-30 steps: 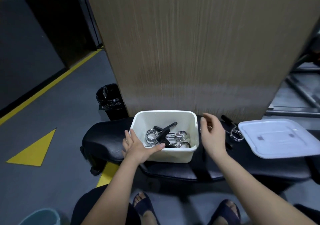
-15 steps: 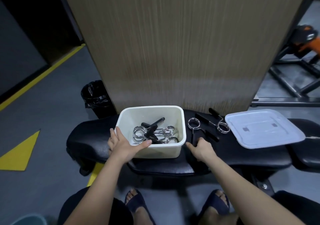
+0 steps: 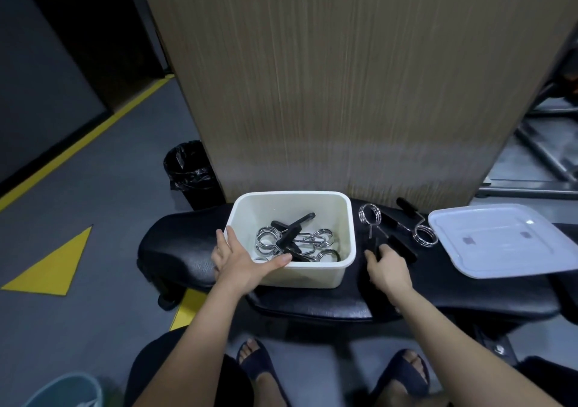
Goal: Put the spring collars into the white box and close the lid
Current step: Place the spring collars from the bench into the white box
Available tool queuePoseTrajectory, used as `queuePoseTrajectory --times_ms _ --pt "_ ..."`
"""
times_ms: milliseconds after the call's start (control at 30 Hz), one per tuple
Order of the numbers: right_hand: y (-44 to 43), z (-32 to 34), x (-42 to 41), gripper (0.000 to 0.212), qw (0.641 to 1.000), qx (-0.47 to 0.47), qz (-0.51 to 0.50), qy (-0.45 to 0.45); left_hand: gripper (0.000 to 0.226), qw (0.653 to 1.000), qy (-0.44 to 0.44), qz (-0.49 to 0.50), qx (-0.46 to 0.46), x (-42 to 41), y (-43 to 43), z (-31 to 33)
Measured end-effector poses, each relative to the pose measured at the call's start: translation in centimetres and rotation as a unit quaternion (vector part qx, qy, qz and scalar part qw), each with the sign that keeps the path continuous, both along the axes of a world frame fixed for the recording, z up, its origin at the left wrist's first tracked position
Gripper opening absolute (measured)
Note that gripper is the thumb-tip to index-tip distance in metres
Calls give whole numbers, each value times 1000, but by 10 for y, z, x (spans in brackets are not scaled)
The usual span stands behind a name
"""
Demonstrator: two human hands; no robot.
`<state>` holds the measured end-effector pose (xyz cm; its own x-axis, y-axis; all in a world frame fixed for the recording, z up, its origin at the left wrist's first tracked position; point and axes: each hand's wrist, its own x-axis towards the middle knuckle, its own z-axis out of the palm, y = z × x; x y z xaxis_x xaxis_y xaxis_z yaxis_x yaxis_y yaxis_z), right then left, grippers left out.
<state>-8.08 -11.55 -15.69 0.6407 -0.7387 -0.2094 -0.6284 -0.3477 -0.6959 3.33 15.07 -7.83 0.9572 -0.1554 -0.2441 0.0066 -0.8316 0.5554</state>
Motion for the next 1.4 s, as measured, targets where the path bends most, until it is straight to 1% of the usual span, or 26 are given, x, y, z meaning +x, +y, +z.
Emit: queuePoseTrajectory --times_ms 100,167,267,367,433,500,600,700,767,833,933,1000,1133,1233,1267,1300,1367,1400 --pt "-1 24 0 37 998 -12 6 -69 157 1000 -4 -2 -1 -1 1 0" --pt "-2 48 5 39 995 -27 17 -99 158 1000 -4 -1 -1 -2 1 0" --pt "0 82 13 38 989 -67 61 -115 159 1000 -4 -2 -2 -4 2 1" --pt "10 104 19 33 979 -115 126 -109 159 1000 -1 -4 0 -5 3 3" --pt "21 114 22 28 966 -153 187 -89 159 1000 -1 -5 -1 -6 3 4" --pt "34 118 27 15 945 -196 258 -47 160 1000 -2 -5 -4 -6 3 3" --pt "54 119 38 24 906 -251 339 18 161 1000 -4 -3 -9 -6 4 3" --pt "70 108 53 23 877 -247 404 80 161 1000 -5 -5 -16 -6 4 2" --pt "75 97 62 23 870 -220 427 112 161 1000 -10 -3 -26 -6 4 0" --pt "76 89 67 23 881 -193 417 112 160 1000 -18 -1 -23 -4 3 -2" --pt "75 83 69 19 910 -131 385 83 161 1000 -16 0 -19 -2 2 -4" --pt "74 81 68 22 924 -95 363 70 161 1000 -14 -3 -14 -2 2 -4" --pt "75 79 66 33 932 -84 343 78 161 1000 -8 -4 -12 -3 1 -3" --pt "80 80 61 50 938 -117 317 80 163 1000 -2 -2 -13 -3 2 -2" --pt "81 79 58 51 941 -142 300 60 163 1000 -3 -1 -14 -3 2 -2" --pt "83 78 55 48 944 -172 281 20 162 1000 -4 -1 -15 -3 2 -2" --pt "86 74 45 35 944 -213 232 -104 161 1000 -10 3 -16 -4 1 -2" --pt "86 73 39 29 940 -214 207 -165 161 1000 -16 6 -14 -6 1 -1"
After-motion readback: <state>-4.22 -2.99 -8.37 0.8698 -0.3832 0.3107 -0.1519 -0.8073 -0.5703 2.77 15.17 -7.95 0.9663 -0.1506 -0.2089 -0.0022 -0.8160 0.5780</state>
